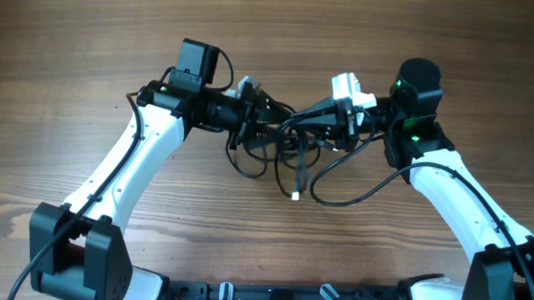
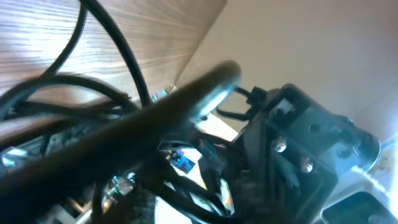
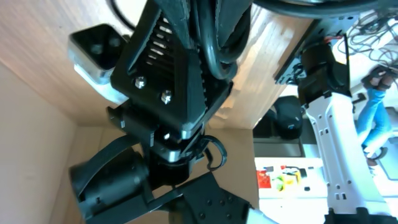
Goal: Untangle cables
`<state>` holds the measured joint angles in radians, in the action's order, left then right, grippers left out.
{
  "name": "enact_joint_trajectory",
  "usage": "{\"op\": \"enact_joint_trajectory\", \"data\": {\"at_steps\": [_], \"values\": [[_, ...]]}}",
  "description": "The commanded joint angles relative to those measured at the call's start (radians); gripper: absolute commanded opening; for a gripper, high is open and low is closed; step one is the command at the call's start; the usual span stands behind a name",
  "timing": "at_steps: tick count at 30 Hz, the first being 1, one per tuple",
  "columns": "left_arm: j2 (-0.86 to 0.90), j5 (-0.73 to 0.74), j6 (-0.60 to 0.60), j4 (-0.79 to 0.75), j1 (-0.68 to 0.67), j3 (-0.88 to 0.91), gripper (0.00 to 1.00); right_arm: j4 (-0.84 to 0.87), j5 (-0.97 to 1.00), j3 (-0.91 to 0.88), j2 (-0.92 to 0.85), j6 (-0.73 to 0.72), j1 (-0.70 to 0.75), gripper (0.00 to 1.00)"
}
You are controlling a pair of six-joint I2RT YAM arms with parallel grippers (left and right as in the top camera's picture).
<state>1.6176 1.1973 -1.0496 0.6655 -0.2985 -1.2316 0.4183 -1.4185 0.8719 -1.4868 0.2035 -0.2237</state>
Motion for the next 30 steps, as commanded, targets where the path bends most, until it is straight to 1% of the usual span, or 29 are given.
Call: {"op": "enact_joint_trajectory", "data": {"at_steps": [1, 2, 5, 9, 11, 13, 16, 18, 21, 25, 30], "values": [[-0.013, -0.120, 0.024, 0.005, -0.022, -0.012, 0.09, 0.014, -0.042, 0.009, -0.002, 0.029, 0.002, 0.04], [-0.013, -0.164, 0.024, 0.005, -0.025, -0.012, 0.04, 0.013, -0.055, 0.009, -0.002, 0.028, 0.002, 0.04], [-0.013, -0.273, 0.025, 0.005, -0.025, -0.012, 0.04, 0.010, -0.077, 0.009, -0.002, -0.010, 0.002, 0.04], [-0.013, -0.471, 0.025, 0.005, -0.007, -0.012, 0.04, -0.013, -0.076, 0.009, -0.002, -0.082, 0.002, 0.05], [-0.013, -0.571, 0.026, 0.006, 0.007, -0.012, 0.04, -0.029, -0.072, 0.009, -0.002, -0.121, 0.002, 0.07], [-0.013, -0.636, 0.025, 0.006, 0.020, -0.012, 0.04, -0.063, -0.064, 0.009, -0.002, -0.168, 0.002, 0.11], [-0.013, -0.637, 0.025, 0.006, 0.050, -0.012, 0.04, -0.142, -0.063, 0.009, -0.002, -0.201, 0.002, 0.11], [-0.013, -0.620, 0.025, 0.010, 0.082, -0.012, 0.04, -0.249, -0.051, 0.009, -0.002, -0.203, 0.002, 0.11], [-0.013, -0.600, 0.025, 0.024, 0.134, -0.012, 0.04, -0.351, -0.050, 0.009, -0.002, -0.191, 0.002, 0.06], [-0.013, -0.600, 0.025, 0.069, 0.219, -0.012, 0.04, -0.467, -0.050, 0.004, -0.002, -0.127, 0.002, 0.05], [-0.013, -0.592, 0.025, 0.099, 0.335, -0.012, 0.04, -0.671, -0.006, 0.003, -0.002, 0.035, 0.002, 0.05]]}}
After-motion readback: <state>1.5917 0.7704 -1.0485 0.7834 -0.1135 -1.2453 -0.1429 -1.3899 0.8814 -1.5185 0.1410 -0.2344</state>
